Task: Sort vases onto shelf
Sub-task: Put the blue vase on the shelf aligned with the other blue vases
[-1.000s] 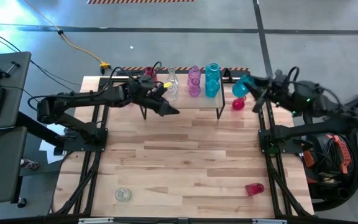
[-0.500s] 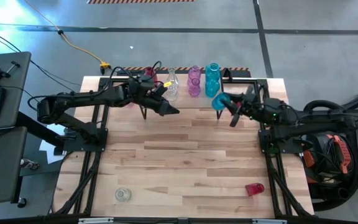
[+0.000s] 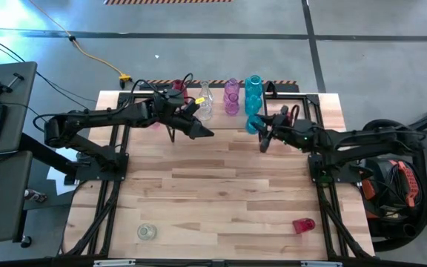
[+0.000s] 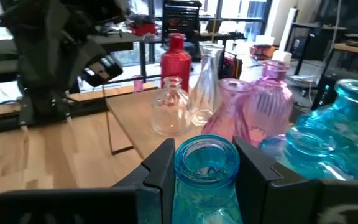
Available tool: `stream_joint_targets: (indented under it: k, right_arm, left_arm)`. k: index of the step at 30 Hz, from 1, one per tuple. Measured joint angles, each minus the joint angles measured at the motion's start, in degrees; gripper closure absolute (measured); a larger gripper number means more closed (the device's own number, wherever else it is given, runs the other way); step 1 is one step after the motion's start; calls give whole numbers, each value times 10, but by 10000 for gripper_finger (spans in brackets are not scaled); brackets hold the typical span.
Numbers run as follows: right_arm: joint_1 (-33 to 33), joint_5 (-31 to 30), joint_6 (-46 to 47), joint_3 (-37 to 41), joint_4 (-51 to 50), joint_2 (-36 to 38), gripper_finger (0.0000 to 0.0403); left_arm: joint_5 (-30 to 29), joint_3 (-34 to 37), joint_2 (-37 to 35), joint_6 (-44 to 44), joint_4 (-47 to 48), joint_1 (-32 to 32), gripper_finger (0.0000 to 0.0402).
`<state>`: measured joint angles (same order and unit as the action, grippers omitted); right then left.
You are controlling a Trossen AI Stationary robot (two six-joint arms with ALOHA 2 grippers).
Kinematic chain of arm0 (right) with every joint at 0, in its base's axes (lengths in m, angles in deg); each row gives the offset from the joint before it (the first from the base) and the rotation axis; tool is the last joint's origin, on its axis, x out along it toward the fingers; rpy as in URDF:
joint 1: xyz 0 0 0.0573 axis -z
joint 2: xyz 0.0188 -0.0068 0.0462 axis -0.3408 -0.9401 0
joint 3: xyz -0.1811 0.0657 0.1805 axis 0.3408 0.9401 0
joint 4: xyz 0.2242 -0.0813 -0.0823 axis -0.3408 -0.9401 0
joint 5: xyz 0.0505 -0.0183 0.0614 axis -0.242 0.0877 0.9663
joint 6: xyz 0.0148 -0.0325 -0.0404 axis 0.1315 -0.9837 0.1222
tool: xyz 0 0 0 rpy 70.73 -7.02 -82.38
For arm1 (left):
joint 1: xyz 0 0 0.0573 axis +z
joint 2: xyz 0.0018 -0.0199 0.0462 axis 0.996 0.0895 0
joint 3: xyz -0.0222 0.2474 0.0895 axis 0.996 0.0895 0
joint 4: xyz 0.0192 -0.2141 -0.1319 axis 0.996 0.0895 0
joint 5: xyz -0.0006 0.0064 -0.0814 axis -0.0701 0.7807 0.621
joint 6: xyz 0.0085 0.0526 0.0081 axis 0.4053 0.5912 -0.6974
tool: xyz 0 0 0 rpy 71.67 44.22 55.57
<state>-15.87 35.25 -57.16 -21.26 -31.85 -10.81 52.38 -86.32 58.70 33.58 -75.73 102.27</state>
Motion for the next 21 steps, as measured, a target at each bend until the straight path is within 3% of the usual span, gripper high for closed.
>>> stream_joint_targets:
  k: [10,21]
  right_arm:
    - [29,26,26,8,13,-9,308]
    - [30,-4,75,33,58,-9,308]
  left_arm:
    - [2,0,0,1,1,0,318]
    - [2,0,0,10,1,1,318]
